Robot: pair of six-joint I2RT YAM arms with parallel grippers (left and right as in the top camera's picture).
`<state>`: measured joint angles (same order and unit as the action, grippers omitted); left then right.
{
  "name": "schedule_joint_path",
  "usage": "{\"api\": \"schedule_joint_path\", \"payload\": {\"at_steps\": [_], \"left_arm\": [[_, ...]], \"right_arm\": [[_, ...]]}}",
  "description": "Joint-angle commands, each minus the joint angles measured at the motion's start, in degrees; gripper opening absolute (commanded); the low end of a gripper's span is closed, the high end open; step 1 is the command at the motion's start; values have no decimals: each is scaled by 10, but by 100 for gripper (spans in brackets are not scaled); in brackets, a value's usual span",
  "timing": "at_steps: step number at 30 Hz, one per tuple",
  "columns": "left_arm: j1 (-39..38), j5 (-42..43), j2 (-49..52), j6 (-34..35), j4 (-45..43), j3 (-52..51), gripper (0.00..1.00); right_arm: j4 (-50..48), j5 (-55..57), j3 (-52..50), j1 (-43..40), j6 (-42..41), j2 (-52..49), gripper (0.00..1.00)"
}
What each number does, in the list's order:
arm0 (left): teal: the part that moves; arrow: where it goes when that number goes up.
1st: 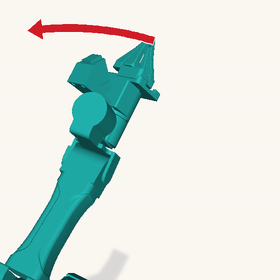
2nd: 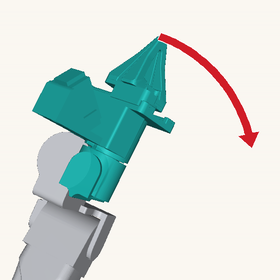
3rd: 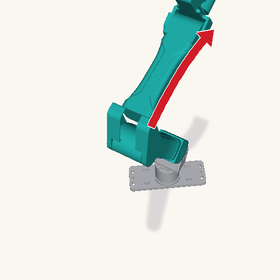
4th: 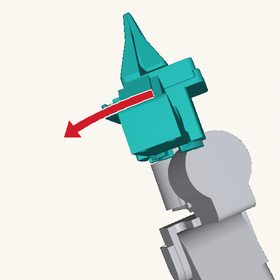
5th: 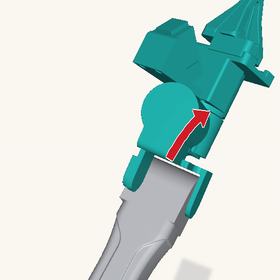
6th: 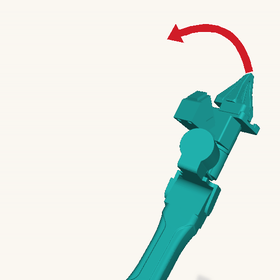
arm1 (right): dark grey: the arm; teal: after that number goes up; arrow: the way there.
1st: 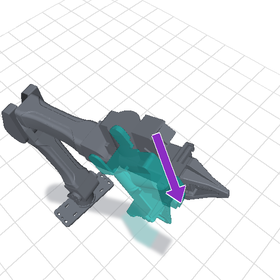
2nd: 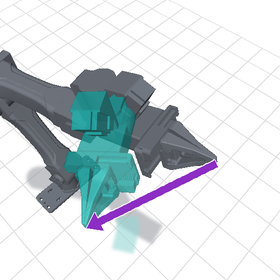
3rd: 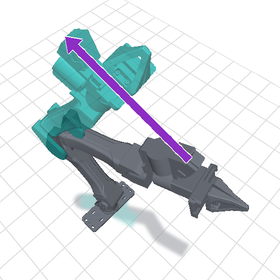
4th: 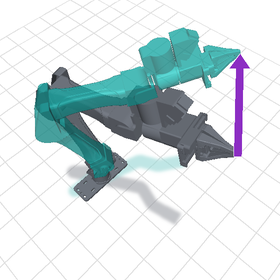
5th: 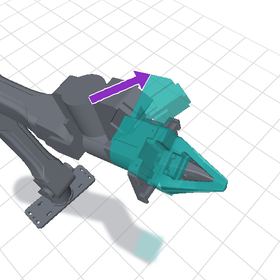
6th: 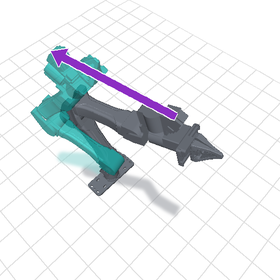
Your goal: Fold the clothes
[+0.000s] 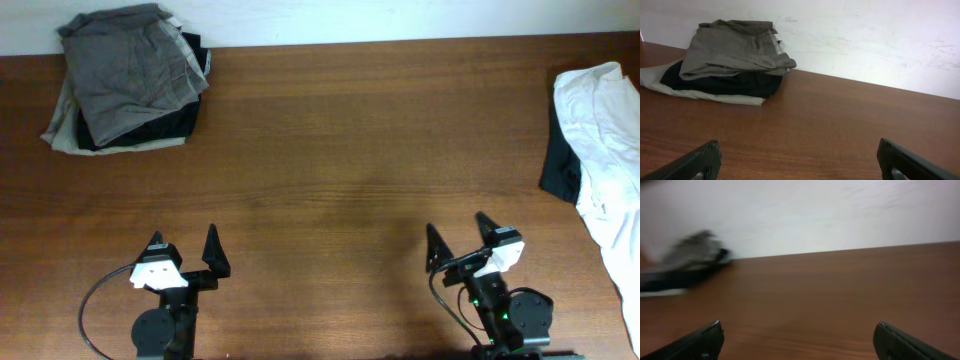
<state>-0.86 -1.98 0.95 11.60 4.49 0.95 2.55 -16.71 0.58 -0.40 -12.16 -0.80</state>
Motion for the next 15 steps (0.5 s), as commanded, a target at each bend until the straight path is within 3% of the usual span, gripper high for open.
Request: {"api": "schedule_joint_path", "payload": {"at_steps": [1,8,11,15], "left_arm": [[-2,-7,-7,-10,0,-5,99],[-2,-7,-7,-10,0,-5,99],[-2,-7,-7,-9,0,-5,99],[-2,-7,-7,-10,0,-5,99]], "right_arm": [[-9,-145,-3,-4,-148,4,98],[-69,-162,-3,-4,-212,4,99],[-156,-152,10,-4,-212,4,99],[-137,-93,74,-4,-167,-13,98]]}}
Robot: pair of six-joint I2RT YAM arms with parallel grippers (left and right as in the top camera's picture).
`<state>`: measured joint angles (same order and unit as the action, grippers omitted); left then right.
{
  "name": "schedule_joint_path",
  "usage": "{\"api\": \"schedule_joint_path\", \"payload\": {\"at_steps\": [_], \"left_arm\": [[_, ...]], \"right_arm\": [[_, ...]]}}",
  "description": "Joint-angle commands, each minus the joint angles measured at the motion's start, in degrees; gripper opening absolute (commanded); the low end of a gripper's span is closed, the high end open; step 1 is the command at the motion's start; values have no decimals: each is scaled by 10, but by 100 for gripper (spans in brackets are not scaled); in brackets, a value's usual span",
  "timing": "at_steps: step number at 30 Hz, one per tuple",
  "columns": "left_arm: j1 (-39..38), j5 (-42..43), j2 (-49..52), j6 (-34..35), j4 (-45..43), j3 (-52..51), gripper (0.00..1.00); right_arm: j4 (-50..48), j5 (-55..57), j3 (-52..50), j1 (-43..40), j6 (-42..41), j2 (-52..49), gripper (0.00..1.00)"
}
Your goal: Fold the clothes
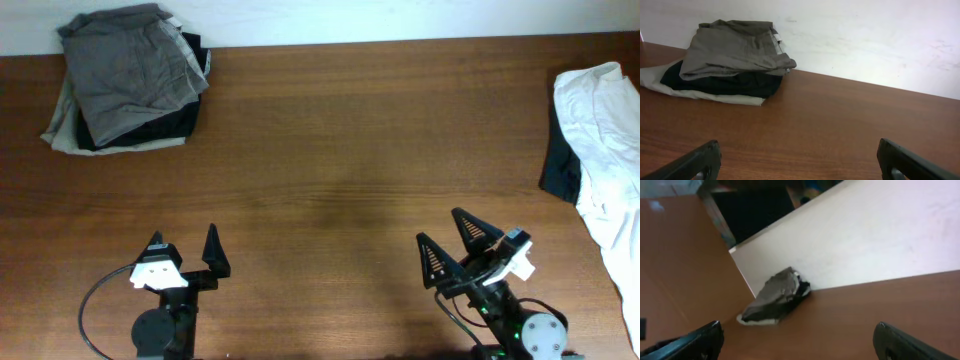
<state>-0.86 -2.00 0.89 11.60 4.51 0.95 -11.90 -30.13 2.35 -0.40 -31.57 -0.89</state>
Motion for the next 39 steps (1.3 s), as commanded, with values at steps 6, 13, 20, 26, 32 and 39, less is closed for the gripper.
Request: {"api": "schedule_joint_path", "payload": {"at_steps": [6,13,20,26,32,39], "left_arm": [[-2,-6,-6,-10,0,-5,99],[-2,-6,-6,-9,0,-5,99],[-2,-6,-6,-9,0,-5,99],[-2,-6,-6,-9,0,-5,99],[-2,-6,-6,-9,0,-5,99],[-2,-6,-6,-10,0,-5,99]], "right_arm": [[126,172,234,-4,219,-192,99],[349,349,557,-4,325,-550,99],[624,423,959,-53,406,-927,99],[738,477,1089,-94,399,-1091,99],[662,504,1089,-176,421,-1177,99],[624,498,1089,-285,462,-1253,99]]}}
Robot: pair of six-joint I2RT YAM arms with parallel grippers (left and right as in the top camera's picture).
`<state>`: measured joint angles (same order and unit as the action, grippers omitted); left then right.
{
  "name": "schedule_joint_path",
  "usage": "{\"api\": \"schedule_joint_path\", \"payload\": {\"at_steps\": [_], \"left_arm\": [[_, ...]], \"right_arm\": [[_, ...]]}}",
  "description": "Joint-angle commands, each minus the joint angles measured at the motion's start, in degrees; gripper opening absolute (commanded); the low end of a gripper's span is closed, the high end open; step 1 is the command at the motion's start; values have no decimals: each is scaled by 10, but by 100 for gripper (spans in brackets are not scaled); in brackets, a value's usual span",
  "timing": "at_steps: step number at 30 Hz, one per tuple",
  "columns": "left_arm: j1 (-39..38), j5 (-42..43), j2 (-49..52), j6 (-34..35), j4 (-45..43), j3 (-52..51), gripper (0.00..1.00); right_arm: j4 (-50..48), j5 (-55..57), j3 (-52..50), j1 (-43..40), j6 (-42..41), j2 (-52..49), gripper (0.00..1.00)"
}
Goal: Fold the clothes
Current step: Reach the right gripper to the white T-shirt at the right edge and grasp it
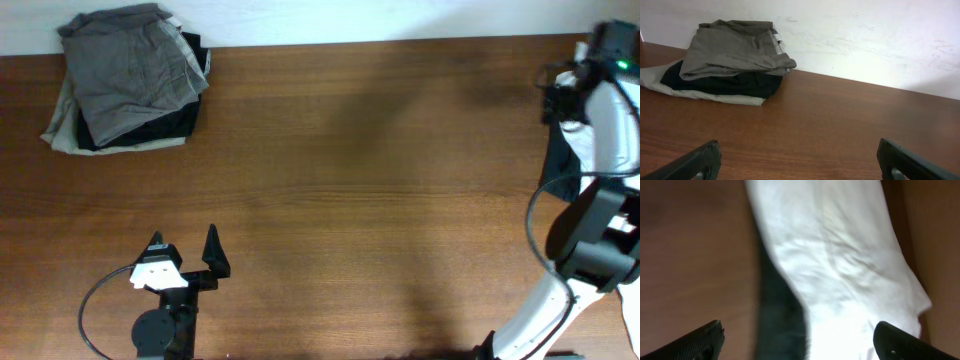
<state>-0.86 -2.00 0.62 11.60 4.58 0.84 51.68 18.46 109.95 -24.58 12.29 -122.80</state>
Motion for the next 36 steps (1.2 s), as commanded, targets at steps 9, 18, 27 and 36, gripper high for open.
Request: {"api": "schedule_joint_path", "payload": {"at_steps": [9,18,27,36], "left_arm": [[-2,-6,-3,-10,-1,-3,99],[-2,-6,-3,-10,-1,-3,99],[-2,-6,-3,-10,-1,-3,99],[-2,-6,-3,-9,-1,-3,99]], "right_arm": [[-72,-130,13,-143,59,-91,99],[-100,-162,13,-161,59,-130,97],[-118,-164,13,-167,56,-136,69],[-119,-163,14,-171,37,-136,59]]}}
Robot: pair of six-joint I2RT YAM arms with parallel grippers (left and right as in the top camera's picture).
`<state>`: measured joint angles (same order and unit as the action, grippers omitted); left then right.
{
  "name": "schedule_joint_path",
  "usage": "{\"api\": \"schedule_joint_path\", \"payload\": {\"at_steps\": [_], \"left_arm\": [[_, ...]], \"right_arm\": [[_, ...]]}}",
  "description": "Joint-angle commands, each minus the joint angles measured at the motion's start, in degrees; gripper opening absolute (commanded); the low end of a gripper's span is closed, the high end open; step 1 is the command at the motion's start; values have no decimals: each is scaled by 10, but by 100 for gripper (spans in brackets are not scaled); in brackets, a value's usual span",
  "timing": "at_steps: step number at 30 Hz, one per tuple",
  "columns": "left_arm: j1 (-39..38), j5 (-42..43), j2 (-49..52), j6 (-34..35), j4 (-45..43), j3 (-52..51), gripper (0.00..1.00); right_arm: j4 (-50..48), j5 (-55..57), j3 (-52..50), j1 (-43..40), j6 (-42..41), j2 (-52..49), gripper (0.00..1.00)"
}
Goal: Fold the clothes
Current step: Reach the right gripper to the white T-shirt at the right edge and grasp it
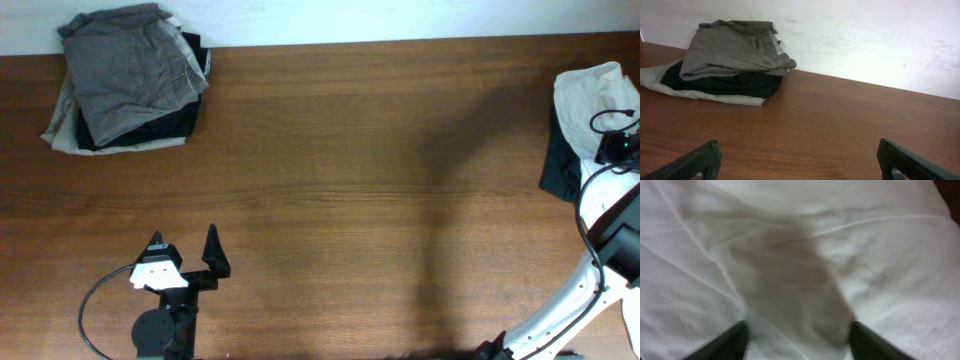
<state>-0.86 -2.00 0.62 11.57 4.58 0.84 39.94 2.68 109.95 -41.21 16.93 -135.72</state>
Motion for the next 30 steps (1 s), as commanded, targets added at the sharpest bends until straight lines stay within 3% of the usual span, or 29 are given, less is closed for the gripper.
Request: {"api": "schedule_joint_path", "payload": {"at_steps": [1,7,14,19,30], "left_arm": [[-2,-6,-3,-9,-1,-3,99],[-2,-6,-3,-9,-1,-3,99],[-2,-6,-3,-9,-1,-3,99],[-2,-6,-3,-9,-1,-3,99],[-2,-6,-3,-9,-1,-3,99]], "right_arm": [[-2,-5,14,-5,-9,-7,57],[2,-3,31,-5,-44,-7,29],[14,-5,49,-5,-52,-6,24],[21,-5,49,-5,-52,-6,6],[27,-5,49,-5,-52,-6,4]]}}
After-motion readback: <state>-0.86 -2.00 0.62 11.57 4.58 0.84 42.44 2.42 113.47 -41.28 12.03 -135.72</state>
